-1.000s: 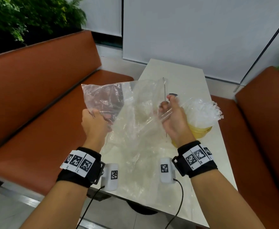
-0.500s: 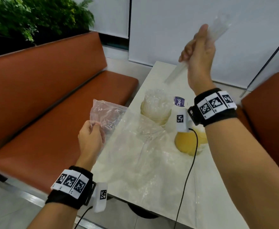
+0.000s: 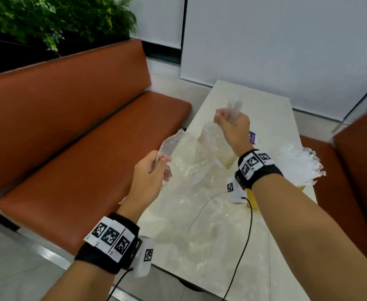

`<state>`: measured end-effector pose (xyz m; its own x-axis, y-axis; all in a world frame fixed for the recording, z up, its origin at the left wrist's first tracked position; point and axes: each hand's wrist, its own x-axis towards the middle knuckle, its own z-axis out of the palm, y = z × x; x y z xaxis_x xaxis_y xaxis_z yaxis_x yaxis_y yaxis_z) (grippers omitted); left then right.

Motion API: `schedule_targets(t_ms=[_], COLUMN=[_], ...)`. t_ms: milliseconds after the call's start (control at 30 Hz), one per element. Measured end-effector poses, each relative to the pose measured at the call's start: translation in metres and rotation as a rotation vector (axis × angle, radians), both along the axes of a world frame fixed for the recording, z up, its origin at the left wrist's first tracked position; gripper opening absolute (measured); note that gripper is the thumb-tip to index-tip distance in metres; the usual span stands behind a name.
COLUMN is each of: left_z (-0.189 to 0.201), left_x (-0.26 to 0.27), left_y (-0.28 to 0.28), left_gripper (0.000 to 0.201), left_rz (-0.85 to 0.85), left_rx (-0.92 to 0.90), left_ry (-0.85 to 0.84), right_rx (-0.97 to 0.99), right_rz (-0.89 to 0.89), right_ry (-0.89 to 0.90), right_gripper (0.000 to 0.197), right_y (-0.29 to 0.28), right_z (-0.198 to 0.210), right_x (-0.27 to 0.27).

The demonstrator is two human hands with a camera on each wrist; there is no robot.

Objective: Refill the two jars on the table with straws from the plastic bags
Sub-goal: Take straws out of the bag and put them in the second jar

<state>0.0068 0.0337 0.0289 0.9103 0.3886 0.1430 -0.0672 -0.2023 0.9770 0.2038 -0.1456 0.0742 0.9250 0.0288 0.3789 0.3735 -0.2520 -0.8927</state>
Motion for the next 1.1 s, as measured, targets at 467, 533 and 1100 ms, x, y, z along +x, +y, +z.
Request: schedule_targets(t_ms=[467, 533, 1100], left_z=[0.0, 0.0, 0.033], left_x=[0.009, 0.01, -0.004], left_y=[-0.002, -0.002, -0.009], left_gripper=[0.023, 0.023, 0.032], left_rz=[0.016, 0.002, -0.043], left_rx=[0.042, 0.027, -0.005], left_ry=[0.034, 0.036, 0.026], right_rx=[-1.009, -1.078, -0.851], right_rz=[0.194, 0.222, -0.13], right_ry=[-0.336, -0.29, -0.099], right_gripper=[0.046, 0.052, 0.046], right_y=[-0.013, -0.018, -0.05], right_z=[-0.004, -0.02, 0.032], right_x=[0.014, 0.015, -0.034])
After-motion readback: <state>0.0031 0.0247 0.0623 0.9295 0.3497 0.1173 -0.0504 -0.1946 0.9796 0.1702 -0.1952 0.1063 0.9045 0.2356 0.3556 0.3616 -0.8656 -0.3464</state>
